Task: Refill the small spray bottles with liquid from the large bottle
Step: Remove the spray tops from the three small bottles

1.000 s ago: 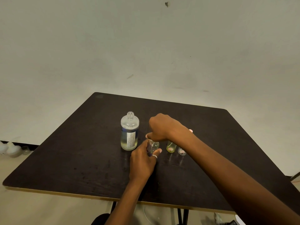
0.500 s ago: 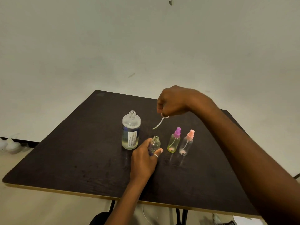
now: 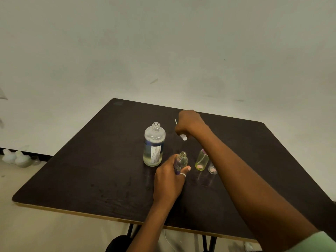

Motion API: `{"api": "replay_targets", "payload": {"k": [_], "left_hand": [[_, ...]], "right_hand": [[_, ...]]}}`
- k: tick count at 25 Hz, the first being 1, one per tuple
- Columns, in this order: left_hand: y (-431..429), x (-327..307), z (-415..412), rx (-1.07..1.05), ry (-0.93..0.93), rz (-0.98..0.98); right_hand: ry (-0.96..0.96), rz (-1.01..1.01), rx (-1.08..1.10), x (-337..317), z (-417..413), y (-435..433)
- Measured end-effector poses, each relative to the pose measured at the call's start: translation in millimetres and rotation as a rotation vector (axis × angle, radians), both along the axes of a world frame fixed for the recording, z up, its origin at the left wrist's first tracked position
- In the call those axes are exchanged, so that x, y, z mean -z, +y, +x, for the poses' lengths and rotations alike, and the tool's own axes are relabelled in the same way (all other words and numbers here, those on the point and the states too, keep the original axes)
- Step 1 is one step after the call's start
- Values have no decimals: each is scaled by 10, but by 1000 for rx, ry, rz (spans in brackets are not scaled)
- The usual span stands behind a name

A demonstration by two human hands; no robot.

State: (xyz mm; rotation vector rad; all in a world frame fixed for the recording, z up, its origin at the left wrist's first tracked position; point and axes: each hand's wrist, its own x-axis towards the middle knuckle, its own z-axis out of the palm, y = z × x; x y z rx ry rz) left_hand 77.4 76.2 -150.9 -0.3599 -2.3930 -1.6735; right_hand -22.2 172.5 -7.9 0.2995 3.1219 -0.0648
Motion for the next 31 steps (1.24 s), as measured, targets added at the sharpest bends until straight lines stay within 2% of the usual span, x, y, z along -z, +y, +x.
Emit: {"api": "replay_targets", "payload": {"k": [5,12,31], "left_hand": [[-15,-8,-6,-3,3,-2],[-7,4,-9,15,-6,-17],[-8,26,-17,28,-10,-12]], "right_hand": [[-85,-30,65,435,-271,103],[-72,-26,69,747,-351,172],[-33,-74,55,806,-384,227]]}}
